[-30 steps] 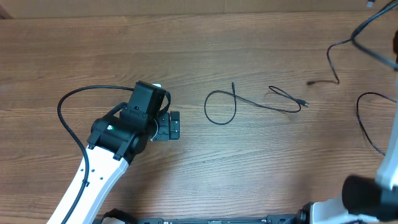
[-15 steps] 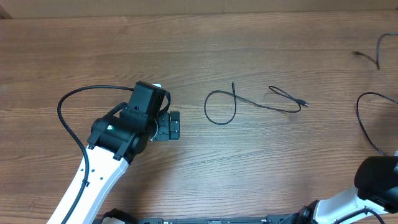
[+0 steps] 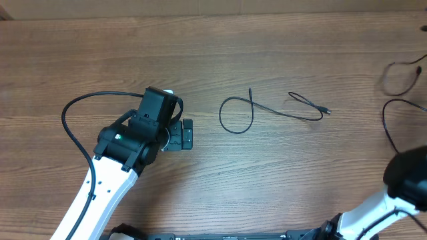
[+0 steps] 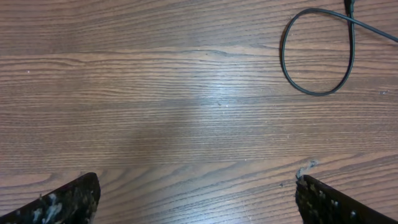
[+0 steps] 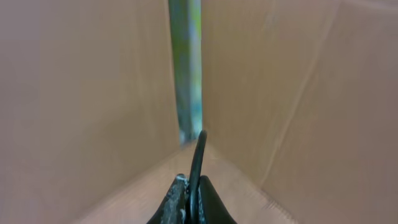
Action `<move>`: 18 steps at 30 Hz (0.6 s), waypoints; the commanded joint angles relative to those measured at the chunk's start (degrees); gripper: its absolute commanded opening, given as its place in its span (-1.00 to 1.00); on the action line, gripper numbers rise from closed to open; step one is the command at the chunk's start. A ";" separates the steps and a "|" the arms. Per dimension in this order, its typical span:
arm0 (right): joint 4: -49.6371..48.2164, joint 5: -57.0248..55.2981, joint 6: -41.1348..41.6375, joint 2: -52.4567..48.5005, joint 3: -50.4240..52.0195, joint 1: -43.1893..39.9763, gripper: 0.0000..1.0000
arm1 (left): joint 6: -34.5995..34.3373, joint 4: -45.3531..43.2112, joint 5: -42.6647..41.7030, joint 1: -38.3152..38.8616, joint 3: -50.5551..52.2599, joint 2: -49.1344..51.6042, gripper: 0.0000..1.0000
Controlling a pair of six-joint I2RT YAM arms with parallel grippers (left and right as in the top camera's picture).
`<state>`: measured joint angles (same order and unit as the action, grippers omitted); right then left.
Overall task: Untangle cables
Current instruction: 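Lower the cable at the right side and withdraw the right gripper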
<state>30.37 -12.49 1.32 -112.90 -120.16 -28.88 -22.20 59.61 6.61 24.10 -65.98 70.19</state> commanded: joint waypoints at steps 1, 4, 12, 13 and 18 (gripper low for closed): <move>1.66 0.37 0.35 -3.41 0.20 -0.17 -0.92 | -0.55 -0.04 -0.24 -0.35 -0.17 -0.17 0.99; 3.72 0.37 0.87 -5.68 0.20 -0.20 -0.93 | -0.55 -0.04 -0.24 -0.35 -0.17 -0.17 1.00; 7.23 0.63 2.14 -7.50 0.20 -0.44 1.00 | -0.55 -0.04 -0.24 -0.35 -0.17 -0.17 0.99; 8.02 0.90 2.60 -7.32 0.20 -0.44 1.00 | -0.55 -0.07 -0.24 -0.35 -0.17 -0.17 1.00; 13.00 10.97 4.70 -6.23 0.20 -0.26 1.00 | -0.55 -0.04 -0.24 -0.35 -0.17 -0.17 0.99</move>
<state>42.17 -8.73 4.47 -120.79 -119.57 -28.91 -22.20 59.61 6.61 24.10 -65.98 70.19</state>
